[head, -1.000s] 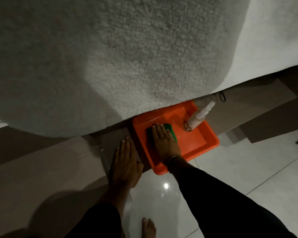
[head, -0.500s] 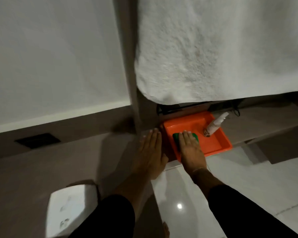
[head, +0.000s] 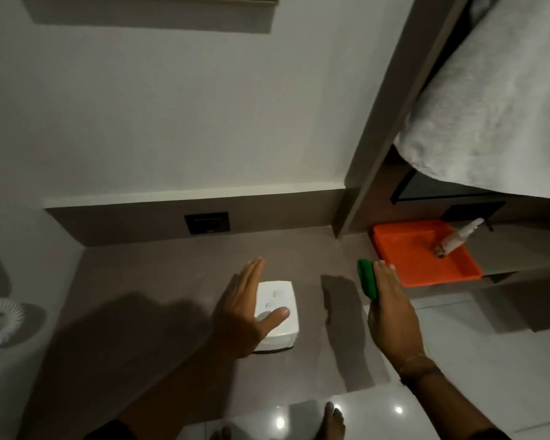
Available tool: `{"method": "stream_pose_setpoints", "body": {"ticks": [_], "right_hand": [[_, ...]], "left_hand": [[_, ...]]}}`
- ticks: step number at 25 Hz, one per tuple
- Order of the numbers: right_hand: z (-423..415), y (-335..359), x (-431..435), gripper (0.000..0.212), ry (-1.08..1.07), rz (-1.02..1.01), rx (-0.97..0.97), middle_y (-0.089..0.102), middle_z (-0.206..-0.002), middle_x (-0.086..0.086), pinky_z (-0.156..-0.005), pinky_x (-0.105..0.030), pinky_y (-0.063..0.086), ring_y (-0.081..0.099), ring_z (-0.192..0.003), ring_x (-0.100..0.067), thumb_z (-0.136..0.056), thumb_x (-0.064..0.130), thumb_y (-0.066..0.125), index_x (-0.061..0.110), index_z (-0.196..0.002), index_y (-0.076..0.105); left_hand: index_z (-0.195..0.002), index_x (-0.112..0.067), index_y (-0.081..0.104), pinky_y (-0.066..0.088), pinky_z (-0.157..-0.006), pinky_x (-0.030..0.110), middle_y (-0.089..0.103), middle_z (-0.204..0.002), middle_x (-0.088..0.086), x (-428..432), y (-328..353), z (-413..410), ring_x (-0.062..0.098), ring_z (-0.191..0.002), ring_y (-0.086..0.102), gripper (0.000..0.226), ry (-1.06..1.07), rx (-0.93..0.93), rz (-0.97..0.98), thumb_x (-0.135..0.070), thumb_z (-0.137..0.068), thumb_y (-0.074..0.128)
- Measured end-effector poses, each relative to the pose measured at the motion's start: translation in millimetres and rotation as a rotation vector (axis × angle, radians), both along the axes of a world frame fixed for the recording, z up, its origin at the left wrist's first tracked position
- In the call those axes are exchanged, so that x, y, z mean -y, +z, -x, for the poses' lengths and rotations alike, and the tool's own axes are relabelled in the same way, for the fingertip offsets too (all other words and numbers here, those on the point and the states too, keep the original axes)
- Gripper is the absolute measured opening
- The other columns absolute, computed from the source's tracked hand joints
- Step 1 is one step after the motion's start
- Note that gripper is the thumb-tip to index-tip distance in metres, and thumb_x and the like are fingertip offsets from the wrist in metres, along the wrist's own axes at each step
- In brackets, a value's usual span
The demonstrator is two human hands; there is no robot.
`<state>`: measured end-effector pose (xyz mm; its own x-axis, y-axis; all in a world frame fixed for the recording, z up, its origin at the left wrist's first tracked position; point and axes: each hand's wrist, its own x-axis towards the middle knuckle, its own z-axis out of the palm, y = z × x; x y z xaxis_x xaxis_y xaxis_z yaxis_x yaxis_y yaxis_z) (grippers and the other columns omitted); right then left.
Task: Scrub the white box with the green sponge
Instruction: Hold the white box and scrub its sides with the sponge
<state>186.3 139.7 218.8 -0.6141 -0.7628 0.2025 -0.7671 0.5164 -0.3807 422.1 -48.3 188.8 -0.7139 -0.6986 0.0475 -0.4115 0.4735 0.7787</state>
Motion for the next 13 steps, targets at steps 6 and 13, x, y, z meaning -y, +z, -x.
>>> {"method": "stream_pose_setpoints", "body": {"ticks": [6,13], "right_hand": [[-107.4,4.7,25.8,0.081,-0.006,0.013,0.021,0.034,-0.162,-0.012,-0.118,-0.052,0.035,0.029,-0.152,-0.031,-0.082,-0.016,0.062,0.005,-0.156,0.034],[-139.1,-2.3,66.0,0.078,0.128,-0.154,-0.020,0.024,-0.162,-0.008,-0.117,-0.055,0.034,0.025,-0.152,-0.032,-0.082,0.006,0.058,0.010,-0.156,0.034]], "left_hand": [[-0.165,-0.037,-0.007,0.025,-0.130,0.052,0.007,-0.173,-0.019,-7.7,-74.1,-50.7,0.013,-0.160,0.011,0.146,-0.058,0.059,-0.258,-0.074,-0.061,0.088],[-0.167,-0.031,0.007,0.039,-0.124,0.051,0.028,-0.171,-0.001,-30.6,-118.8,-25.9,0.019,-0.157,0.031,0.118,0.014,-0.187,-0.230,-0.057,-0.082,0.084]]}}
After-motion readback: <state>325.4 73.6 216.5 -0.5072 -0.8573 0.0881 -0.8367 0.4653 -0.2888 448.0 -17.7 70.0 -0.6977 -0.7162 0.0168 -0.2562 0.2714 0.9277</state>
